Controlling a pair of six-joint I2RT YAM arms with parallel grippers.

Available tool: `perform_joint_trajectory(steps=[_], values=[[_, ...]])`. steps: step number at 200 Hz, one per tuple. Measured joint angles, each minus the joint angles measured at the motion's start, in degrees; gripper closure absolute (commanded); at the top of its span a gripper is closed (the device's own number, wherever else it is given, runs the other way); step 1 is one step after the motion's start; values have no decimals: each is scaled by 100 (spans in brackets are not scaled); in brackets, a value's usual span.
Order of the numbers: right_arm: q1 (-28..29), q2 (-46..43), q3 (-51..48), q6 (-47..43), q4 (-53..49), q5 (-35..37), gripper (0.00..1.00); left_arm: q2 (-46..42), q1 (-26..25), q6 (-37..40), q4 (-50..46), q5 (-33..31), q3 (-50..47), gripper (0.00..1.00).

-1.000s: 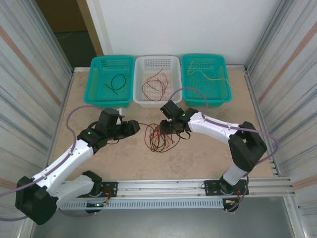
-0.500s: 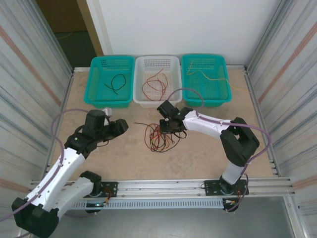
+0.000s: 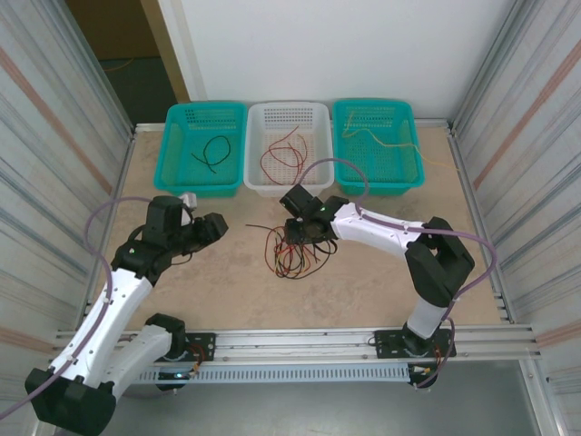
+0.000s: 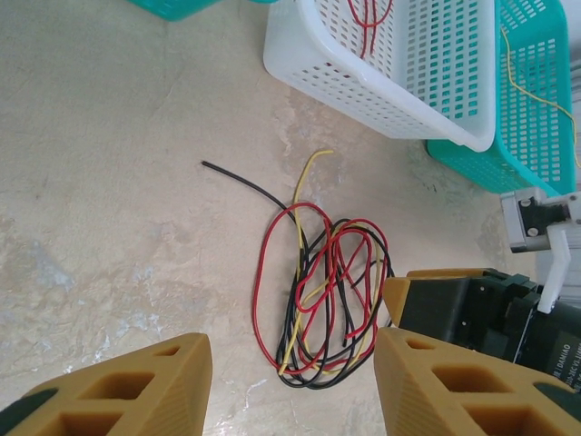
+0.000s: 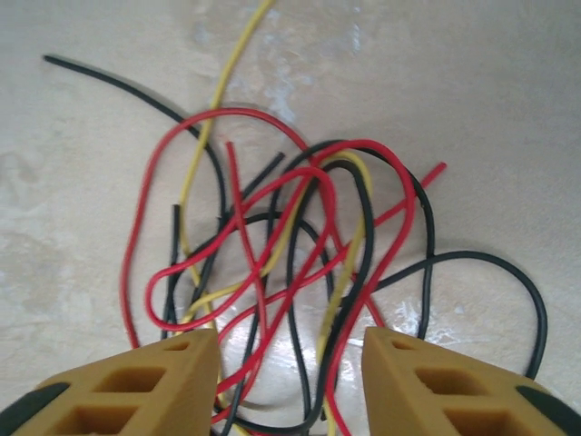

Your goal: Untangle the cables

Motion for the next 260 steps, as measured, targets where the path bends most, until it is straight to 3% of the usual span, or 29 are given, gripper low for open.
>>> perform_joint_trajectory(steps=[67, 130, 188, 208, 234, 260], values=[[208, 269, 463, 13, -155, 105, 55, -114, 26, 0, 7, 149, -92, 50], [173, 474, 474, 70, -365, 234, 73, -120, 26, -83, 76, 444, -369, 51], [-11, 529, 398, 177, -345, 278, 71, -42, -304, -306, 629, 680, -691, 51], [-33, 529, 339, 208, -317, 326, 78, 9, -466, -411, 796, 682, -772, 51], [-70, 535, 260, 221, -271, 321, 79, 153, -625, -516, 997, 673, -876, 49], [-118, 570, 199, 286, -247, 321, 70, 326, -824, -560, 1121, 660, -894, 46]])
